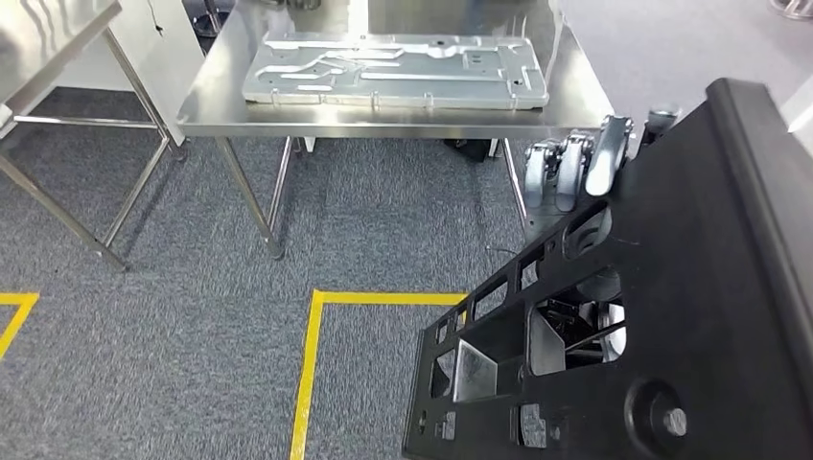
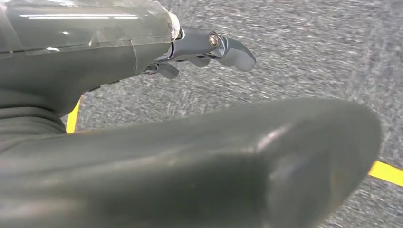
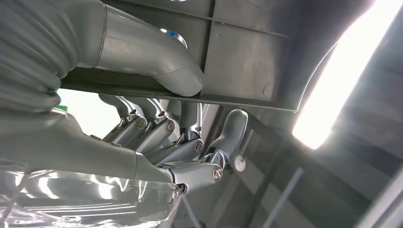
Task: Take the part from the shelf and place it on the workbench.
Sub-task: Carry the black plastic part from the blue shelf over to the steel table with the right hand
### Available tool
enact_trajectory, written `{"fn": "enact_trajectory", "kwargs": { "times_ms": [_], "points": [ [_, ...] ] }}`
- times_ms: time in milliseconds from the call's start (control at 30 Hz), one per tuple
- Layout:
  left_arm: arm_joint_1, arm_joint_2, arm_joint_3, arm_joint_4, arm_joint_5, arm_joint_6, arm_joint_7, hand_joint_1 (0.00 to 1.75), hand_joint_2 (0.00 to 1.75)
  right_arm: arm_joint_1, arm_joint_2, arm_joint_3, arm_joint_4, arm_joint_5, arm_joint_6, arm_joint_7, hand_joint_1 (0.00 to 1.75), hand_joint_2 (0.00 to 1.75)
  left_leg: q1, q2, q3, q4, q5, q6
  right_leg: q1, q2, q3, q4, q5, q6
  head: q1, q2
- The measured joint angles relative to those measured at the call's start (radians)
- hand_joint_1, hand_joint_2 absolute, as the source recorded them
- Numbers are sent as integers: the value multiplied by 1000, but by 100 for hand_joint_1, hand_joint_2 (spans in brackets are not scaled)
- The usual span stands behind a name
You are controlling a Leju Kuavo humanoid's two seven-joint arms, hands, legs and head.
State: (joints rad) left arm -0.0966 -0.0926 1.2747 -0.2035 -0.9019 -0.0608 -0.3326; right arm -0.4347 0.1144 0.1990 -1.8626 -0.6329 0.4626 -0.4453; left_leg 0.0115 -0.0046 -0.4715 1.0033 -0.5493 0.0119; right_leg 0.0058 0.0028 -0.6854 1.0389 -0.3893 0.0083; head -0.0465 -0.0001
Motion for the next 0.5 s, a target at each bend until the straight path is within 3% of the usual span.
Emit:
{"fn": "enact_trajectory", "kwargs": {
  "times_ms": [67, 133, 200, 267, 300, 333, 367, 433, 500],
  "points": [
    [-2, -1, 0, 0, 0, 2, 0, 0, 0, -2, 0, -2, 0, 1, 0, 0, 175, 175, -1, 1, 11, 1, -3, -13, 2, 3, 8, -12, 0, -12, 0, 0],
    [-6, 0, 0, 0, 0, 3, -1, 0, 0, -6, 0, -3, -3, 1, 0, -1, 175, 175, 1, 2, -5, 48, 7, -22, -1, 5, 30, -24, -8, -24, 0, 0],
    [-8, -1, 0, 0, 0, 4, -1, 0, 0, -6, 1, -3, -4, 2, 0, 0, 175, 175, 2, 2, -70, 159, -7, -29, -4, 4, 56, -33, -22, -34, 0, 0],
    [-6, -2, -1, 0, 0, 4, -1, 0, 0, -4, 1, -3, -4, 3, 0, 0, 175, 175, 3, 2, -150, 264, -58, -35, -4, 6, 76, -35, -39, -39, 0, 0],
    [-4, -2, -1, 0, 0, 5, -1, 0, 0, -3, 1, -3, -4, 4, 0, 0, 175, 175, 3, 2, -179, 285, -78, -37, -4, 8, 86, -35, -48, -39, 0, 0],
    [-3, -1, -1, 0, 0, 5, -1, 0, 0, -2, 1, -3, -4, 4, 0, 0, 175, 175, 3, 2, -195, 278, -78, -38, -3, 10, 99, -35, -57, -38, 0, 0],
    [-3, -1, -1, 0, 0, 6, -1, 0, 0, -2, 1, -3, -4, 4, 0, 0, 175, 175, 3, 2, -196, 242, -53, -37, -3, 12, 112, -35, -67, -36, 0, 0],
    [-2, 0, -1, 0, 0, 6, -2, 0, 0, -2, 1, -3, -4, 4, 0, 0, 175, 175, 2, 2, -175, 119, 51, -30, -2, 13, 139, -34, -87, -32, 0, 0],
    [0, 0, -1, 0, 0, 5, -2, 0, 0, -1, 1, -3, -4, 4, -1, 0, 175, 175, -3, 1, -158, 36, 111, -16, 0, 15, 151, -33, -103, -22, 0, 0]
  ]
}}
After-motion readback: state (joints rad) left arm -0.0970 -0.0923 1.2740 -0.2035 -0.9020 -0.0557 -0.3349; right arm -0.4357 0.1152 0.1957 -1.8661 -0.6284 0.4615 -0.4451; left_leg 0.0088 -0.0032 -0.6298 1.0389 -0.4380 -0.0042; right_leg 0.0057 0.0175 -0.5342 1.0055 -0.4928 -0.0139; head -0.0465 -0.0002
